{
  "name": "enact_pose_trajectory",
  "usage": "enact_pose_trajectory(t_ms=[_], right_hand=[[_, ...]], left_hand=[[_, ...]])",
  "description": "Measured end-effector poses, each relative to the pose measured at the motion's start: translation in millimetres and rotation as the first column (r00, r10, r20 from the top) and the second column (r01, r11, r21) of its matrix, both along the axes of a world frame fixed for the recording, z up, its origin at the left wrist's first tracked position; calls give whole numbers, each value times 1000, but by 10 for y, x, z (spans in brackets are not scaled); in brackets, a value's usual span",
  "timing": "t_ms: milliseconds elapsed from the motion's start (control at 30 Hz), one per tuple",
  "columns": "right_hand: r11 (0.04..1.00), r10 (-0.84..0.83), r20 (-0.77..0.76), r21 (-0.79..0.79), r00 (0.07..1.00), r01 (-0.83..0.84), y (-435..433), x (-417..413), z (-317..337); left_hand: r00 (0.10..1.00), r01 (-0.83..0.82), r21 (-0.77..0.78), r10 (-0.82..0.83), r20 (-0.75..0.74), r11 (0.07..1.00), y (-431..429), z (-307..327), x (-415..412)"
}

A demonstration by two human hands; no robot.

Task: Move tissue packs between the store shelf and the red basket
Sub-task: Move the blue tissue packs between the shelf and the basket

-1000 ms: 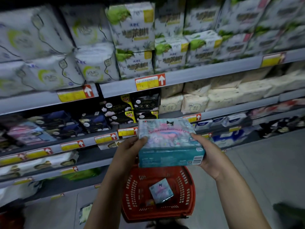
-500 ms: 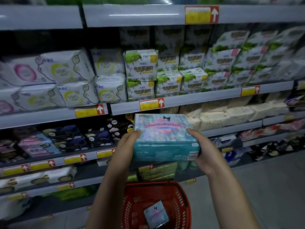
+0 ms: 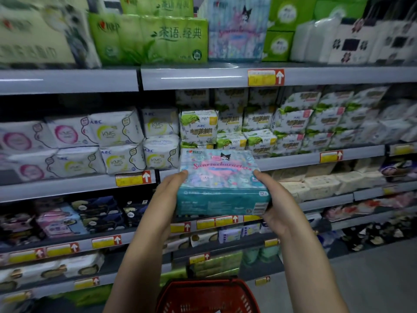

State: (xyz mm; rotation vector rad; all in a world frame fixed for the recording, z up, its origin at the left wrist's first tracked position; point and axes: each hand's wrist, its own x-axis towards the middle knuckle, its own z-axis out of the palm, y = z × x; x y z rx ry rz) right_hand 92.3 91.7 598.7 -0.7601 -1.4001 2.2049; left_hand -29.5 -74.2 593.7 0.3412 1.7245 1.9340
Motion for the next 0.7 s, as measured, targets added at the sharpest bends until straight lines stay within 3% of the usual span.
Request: enact_pose_trajectory(t_ms=[700], right_hand=[[998, 7, -53, 63, 999, -4, 163, -138, 371]], left_hand=[[998, -8, 127, 16, -58, 992, 155, 370, -105]])
